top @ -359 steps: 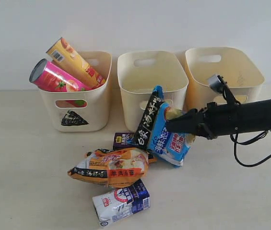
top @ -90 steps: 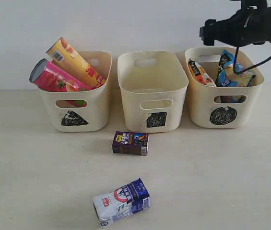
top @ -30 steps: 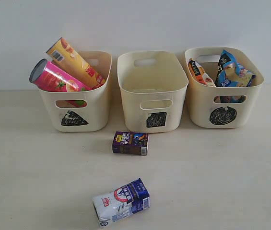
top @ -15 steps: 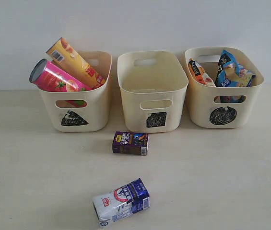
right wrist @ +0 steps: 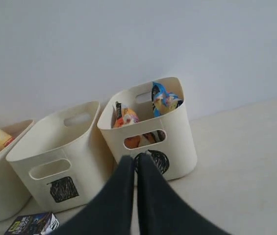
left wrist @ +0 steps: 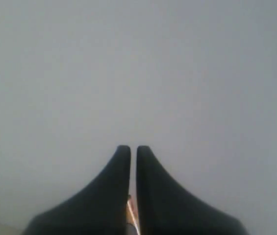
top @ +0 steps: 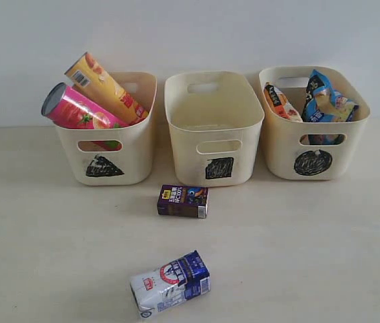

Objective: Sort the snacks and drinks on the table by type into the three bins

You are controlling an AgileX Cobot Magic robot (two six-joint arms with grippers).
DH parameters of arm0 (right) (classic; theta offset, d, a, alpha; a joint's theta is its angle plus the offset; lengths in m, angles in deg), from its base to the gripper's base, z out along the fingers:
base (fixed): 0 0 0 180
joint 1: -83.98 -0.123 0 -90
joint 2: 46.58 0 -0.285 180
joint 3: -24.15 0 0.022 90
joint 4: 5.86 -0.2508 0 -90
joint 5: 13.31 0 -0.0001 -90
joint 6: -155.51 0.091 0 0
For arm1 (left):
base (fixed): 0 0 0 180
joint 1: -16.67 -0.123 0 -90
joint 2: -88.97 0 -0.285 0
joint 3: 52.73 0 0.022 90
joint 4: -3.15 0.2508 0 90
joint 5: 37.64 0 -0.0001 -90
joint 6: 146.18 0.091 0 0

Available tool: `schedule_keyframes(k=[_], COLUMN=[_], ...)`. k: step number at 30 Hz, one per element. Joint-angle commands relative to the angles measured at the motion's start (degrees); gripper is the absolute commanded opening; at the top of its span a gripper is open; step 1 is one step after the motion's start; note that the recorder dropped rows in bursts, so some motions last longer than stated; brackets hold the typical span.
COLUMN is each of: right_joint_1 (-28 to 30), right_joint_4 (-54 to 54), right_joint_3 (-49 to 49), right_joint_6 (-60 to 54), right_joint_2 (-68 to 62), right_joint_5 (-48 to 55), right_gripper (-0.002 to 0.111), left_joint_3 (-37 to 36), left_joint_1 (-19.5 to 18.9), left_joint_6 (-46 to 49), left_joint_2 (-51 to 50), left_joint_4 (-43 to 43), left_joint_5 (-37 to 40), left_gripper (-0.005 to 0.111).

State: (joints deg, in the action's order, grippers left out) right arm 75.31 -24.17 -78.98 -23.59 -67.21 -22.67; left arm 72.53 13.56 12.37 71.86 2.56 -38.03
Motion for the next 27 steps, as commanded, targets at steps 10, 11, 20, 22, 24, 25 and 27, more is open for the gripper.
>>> schedule_keyframes(k=[10, 11, 20, 22, 24, 25, 27], right_joint_1=[0.16, 0.16, 0.16, 0.16, 0.16, 0.16, 0.16], right_joint_4=[0.74, 0.74, 0.74, 0.74, 0.74, 0.74, 0.74], right_joint_3=[0.34, 0.34, 0.34, 0.34, 0.34, 0.34, 0.34], right_joint_6=[1.95, 1.95, 1.95, 1.95, 1.95, 1.95, 1.95], right_joint_2=[0.16, 0.16, 0.16, 0.16, 0.16, 0.16, 0.16], right_joint_5=[0.95, 0.95, 0.95, 0.95, 0.95, 0.95, 0.95], right_gripper=[0.0, 0.0, 0.0, 0.0, 0.0, 0.0, 0.0], left_joint_3=[32.0, 33.73, 39.77, 39.77, 39.77, 39.77, 39.77], left_joint_1=[9.36, 10.55, 22.69, 26.01, 30.13, 31.73, 35.23], left_joint_6=[30.46, 32.61, 42.46, 42.46, 42.46, 42.46, 42.46], left_joint_2=[-25.64, -27.74, -45.57, -48.35, -51.53, -53.12, -56.59], left_joint_4=[4.55, 2.16, -13.22, -13.81, -13.81, -13.81, -13.81], left_joint_5=[48.41, 51.8, 70.35, 70.35, 70.35, 70.35, 70.35], left_gripper=[0.004, 0.004, 0.004, 0.004, 0.004, 0.004, 0.004])
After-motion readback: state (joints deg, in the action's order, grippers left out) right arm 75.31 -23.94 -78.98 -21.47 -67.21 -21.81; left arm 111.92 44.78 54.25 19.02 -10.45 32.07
